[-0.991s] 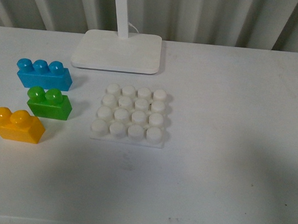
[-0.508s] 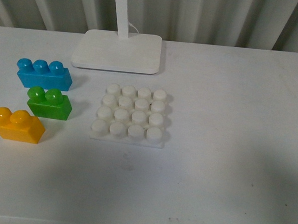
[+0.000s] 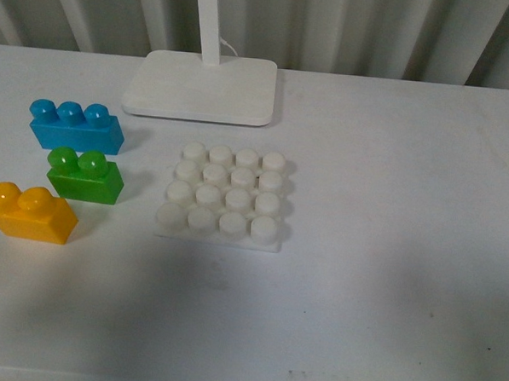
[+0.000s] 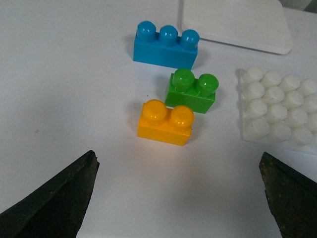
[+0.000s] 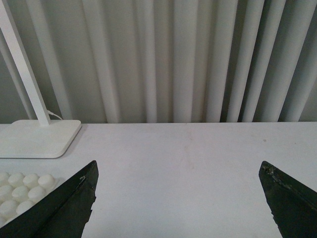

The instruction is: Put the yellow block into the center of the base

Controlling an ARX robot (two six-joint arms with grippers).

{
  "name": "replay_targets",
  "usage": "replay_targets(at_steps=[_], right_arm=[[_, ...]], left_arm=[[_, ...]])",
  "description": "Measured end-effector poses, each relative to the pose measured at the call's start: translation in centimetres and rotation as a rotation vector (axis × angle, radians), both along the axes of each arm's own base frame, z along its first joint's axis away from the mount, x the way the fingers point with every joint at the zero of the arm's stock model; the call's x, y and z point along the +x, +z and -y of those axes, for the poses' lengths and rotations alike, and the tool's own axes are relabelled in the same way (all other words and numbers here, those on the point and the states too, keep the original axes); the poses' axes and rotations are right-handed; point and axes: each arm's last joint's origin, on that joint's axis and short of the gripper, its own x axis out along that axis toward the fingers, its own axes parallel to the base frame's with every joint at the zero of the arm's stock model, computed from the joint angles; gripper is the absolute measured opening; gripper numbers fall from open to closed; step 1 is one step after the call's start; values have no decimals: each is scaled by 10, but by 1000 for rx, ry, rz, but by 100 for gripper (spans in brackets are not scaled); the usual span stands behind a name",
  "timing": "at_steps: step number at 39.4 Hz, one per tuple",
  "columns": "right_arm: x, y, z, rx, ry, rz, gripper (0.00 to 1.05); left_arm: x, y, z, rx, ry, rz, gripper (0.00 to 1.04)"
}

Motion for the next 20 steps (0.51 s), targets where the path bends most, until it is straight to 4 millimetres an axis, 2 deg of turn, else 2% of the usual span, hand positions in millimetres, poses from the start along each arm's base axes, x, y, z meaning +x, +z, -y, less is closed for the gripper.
replay_targets(at_steps=[12, 20], right_arm=[[0, 0, 0, 0, 0, 0, 95], [0, 0, 0, 0, 0, 0, 95]], left_arm=[[28, -43, 8, 55, -21, -110, 98], [46, -51, 11, 80, -45, -123, 98]])
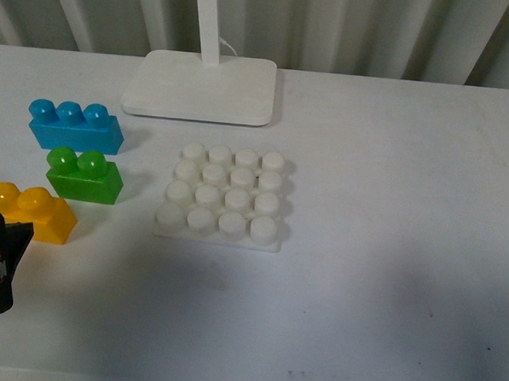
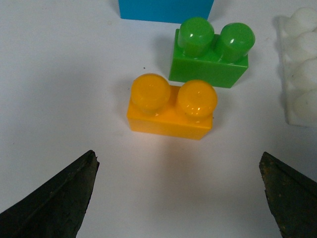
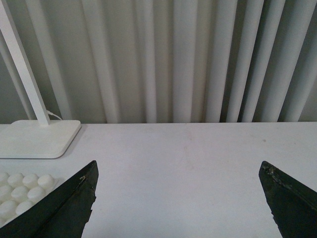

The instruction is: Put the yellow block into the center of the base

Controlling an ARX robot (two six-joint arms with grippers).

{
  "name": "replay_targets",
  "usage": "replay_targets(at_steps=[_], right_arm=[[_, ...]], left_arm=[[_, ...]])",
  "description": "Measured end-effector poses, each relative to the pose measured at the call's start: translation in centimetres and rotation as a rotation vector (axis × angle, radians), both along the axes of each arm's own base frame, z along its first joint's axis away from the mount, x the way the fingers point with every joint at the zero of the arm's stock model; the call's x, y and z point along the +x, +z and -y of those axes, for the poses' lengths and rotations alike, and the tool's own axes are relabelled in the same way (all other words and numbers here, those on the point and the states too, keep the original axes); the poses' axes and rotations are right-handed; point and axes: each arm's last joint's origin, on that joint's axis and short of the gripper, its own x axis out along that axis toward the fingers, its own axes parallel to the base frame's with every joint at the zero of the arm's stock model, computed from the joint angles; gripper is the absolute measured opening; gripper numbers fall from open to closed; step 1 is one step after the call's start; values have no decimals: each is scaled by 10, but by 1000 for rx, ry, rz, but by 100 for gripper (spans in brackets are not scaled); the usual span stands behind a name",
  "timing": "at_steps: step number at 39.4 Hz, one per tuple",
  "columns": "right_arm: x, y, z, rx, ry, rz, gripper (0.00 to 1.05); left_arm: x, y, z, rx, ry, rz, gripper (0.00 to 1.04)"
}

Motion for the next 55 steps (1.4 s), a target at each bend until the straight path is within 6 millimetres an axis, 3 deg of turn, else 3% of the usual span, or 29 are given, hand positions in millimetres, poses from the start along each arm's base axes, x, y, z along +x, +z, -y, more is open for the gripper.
replay_targets(at_steps=[7, 28, 55], right_arm=[[0, 0, 0, 0, 0, 0, 95], [0, 0, 0, 0, 0, 0, 95], [0, 0, 0, 0, 0, 0, 95]], left_arm=[[21, -3, 8, 22, -62, 21, 98], [45, -15, 0, 59, -108, 2, 98], [60, -31, -7, 49, -103, -29, 98]])
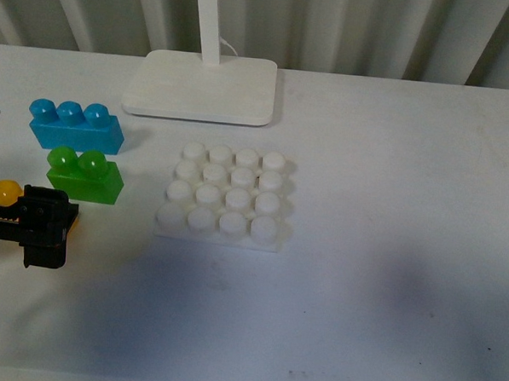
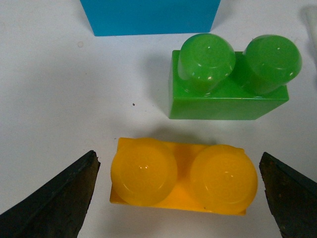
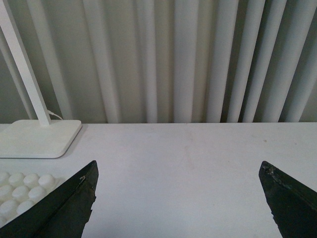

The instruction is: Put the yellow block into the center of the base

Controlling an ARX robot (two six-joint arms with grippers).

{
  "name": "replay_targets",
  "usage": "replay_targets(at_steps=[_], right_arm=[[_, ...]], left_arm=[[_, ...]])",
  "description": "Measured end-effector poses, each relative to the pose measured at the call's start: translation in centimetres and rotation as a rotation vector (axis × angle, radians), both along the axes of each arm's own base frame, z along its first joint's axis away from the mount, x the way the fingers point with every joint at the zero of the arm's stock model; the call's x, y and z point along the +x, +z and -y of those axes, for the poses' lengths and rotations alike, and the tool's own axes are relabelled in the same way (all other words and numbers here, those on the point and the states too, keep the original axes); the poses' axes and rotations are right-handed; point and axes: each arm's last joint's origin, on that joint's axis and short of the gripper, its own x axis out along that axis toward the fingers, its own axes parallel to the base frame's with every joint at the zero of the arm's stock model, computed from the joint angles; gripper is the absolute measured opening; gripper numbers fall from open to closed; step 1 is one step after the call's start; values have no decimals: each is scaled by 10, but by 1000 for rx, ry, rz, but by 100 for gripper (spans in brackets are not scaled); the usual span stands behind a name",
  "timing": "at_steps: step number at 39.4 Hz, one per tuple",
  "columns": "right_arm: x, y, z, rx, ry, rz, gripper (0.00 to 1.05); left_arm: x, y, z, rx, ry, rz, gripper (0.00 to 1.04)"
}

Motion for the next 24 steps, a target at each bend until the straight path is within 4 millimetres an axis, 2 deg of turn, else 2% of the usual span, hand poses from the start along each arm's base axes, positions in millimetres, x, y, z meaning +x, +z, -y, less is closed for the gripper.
replay_targets(at_steps=[11, 17, 24], right_arm=[[0, 0, 0, 0, 0, 0, 95], [0, 0, 0, 0, 0, 0, 95], [0, 0, 0, 0, 0, 0, 95]], left_arm=[[2, 1, -2, 1, 13, 6, 98], [2, 1, -2, 1, 17, 6, 69], [0, 4, -1, -4, 35, 7, 66]])
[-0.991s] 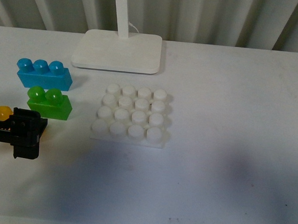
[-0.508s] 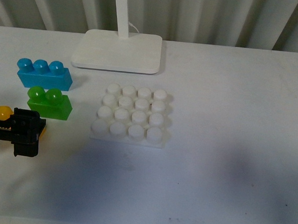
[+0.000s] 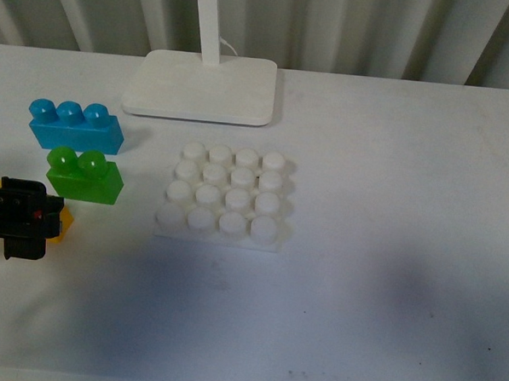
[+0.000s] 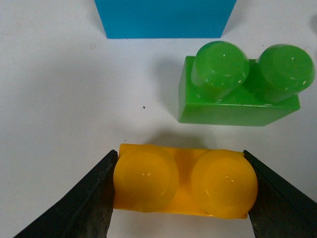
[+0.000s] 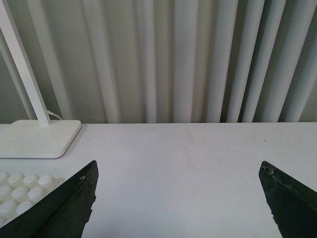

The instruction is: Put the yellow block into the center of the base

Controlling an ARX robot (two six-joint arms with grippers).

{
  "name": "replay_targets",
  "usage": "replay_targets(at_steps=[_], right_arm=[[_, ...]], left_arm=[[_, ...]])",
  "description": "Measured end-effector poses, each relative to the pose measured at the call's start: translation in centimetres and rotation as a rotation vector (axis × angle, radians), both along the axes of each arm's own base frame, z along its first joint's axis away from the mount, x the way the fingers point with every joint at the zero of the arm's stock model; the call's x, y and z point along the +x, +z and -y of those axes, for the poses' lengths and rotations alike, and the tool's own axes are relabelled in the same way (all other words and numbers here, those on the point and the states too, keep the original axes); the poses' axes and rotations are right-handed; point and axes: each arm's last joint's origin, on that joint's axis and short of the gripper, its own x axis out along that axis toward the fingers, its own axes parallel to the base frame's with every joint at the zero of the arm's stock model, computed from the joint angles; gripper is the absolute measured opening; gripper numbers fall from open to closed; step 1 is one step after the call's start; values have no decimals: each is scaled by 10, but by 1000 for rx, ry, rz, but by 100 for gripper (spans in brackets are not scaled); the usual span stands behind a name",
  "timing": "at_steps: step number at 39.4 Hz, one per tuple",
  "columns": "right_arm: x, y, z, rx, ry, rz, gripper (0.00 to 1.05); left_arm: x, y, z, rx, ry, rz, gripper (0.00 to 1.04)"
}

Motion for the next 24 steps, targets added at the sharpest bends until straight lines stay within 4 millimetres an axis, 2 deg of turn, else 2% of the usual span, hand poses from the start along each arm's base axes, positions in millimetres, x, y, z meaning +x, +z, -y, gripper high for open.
replay_targets(at_steps=[6, 12, 17, 24], right_arm=[[0, 0, 0, 0, 0, 0, 95], [0, 0, 0, 0, 0, 0, 95], [0, 0, 0, 0, 0, 0, 95], [0, 0, 0, 0, 0, 0, 95]], left_arm=[[-5, 10, 3, 9, 47, -3, 65], [-12, 34, 15, -3, 91, 23, 65], [-13, 55, 42, -42, 100, 63, 65], [-2, 66, 91, -83, 41, 76, 65]])
